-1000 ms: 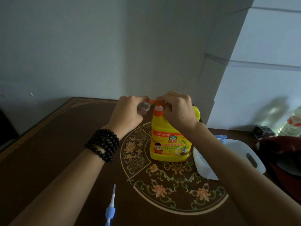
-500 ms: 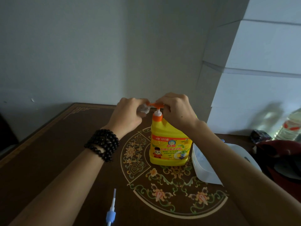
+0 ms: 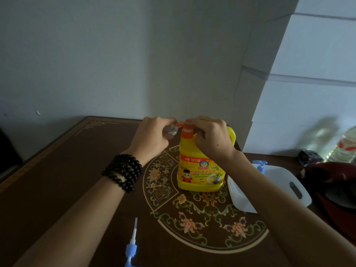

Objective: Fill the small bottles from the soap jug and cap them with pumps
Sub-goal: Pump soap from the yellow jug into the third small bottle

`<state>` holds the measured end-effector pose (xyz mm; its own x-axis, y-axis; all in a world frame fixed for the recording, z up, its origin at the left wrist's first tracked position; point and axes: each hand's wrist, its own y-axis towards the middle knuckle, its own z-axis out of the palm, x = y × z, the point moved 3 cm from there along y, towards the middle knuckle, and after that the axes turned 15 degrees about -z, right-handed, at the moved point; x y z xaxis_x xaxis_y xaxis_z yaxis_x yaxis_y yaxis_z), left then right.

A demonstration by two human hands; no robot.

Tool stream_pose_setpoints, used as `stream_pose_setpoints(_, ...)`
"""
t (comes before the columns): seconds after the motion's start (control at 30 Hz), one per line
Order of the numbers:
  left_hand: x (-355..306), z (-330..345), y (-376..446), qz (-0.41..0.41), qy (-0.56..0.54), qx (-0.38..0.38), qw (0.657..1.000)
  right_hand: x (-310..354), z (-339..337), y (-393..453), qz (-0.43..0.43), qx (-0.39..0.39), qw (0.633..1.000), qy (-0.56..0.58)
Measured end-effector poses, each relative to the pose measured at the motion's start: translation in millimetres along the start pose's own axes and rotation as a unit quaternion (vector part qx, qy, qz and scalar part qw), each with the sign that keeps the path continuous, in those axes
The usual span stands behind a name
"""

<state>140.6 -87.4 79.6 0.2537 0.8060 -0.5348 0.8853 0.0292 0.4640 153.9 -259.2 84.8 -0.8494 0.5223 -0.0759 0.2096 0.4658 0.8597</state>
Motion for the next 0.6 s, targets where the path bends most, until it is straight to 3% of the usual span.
stream_pose_setpoints(0.6, 2, 4, -1, -0.004, -0.004, 0.002, 1.000, -5, 7, -4, 0.004, -0.026, 1.000, -0.014)
